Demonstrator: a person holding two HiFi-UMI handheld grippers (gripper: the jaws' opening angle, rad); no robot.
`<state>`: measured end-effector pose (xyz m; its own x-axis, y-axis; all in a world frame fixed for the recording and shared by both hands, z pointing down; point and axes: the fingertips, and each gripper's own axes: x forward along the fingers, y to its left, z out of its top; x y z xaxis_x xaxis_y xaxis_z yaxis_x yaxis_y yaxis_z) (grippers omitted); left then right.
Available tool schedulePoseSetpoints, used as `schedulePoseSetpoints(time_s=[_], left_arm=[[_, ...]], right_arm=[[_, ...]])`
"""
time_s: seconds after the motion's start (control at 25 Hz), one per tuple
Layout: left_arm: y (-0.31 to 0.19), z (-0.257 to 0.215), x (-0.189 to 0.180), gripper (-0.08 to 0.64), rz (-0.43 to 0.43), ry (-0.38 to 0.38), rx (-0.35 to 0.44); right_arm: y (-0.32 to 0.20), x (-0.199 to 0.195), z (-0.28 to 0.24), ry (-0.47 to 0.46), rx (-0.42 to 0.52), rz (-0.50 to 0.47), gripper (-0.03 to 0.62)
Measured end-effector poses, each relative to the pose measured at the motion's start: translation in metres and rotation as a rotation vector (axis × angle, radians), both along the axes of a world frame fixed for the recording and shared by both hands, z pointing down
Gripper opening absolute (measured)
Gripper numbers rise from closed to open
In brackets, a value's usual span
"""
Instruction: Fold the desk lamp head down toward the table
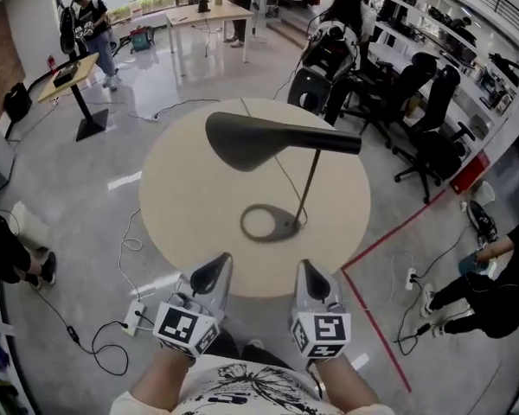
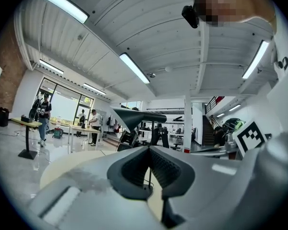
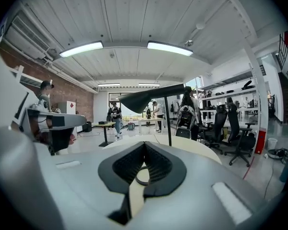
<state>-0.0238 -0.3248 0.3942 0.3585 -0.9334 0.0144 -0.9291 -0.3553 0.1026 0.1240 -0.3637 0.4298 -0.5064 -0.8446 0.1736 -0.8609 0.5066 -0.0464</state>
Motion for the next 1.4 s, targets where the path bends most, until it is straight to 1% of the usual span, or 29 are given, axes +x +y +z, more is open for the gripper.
schedulePoseSetpoints(time_s=[0.24, 0.4, 0.52, 0.64, 0.8, 0.92, 1.08, 1.2, 1.4], left_arm=[[-0.038, -0.011, -0.020, 0.006, -0.004, 0.022, 0.008], [-0.072, -0.025, -0.037, 0.006, 0.030, 0.016, 0.043], [-0.095, -0.039, -0.050, 0.006, 0.050, -0.002, 0.075], [-0.111, -0.066, -0.059, 0.006, 0.058, -0.022, 0.135], [-0.123, -0.108, -0.070, 0.006, 0.050, -0.045, 0.250], [-0.138, -0.127, -0.079, 0.006, 0.038, -0.059, 0.290], [-0.156, -0.134, -0.072, 0.006, 0.036, -0.095, 0.314], [-0.164, -0.137, -0.070, 0.006, 0.022, -0.078, 0.336], [-0.169, -0.122, -0.083, 0.006, 0.031, -0.073, 0.289]], right_arm=[[-0.030, -0.018, -0.006, 0.011, 0.006, -0.007, 0.009], [-0.056, -0.038, -0.008, 0.012, 0.006, 0.006, 0.009], [-0.074, -0.052, -0.013, 0.013, 0.012, 0.009, 0.009], [-0.090, -0.059, -0.021, 0.014, 0.025, 0.010, 0.009], [-0.104, -0.067, -0.029, 0.014, 0.045, 0.004, 0.009], [-0.112, -0.074, -0.031, 0.014, 0.049, -0.001, 0.009], [-0.118, -0.076, -0.030, 0.018, 0.060, -0.014, 0.009], [-0.121, -0.076, -0.027, 0.019, 0.060, -0.019, 0.009], [-0.121, -0.084, -0.020, 0.019, 0.040, 0.001, 0.009]])
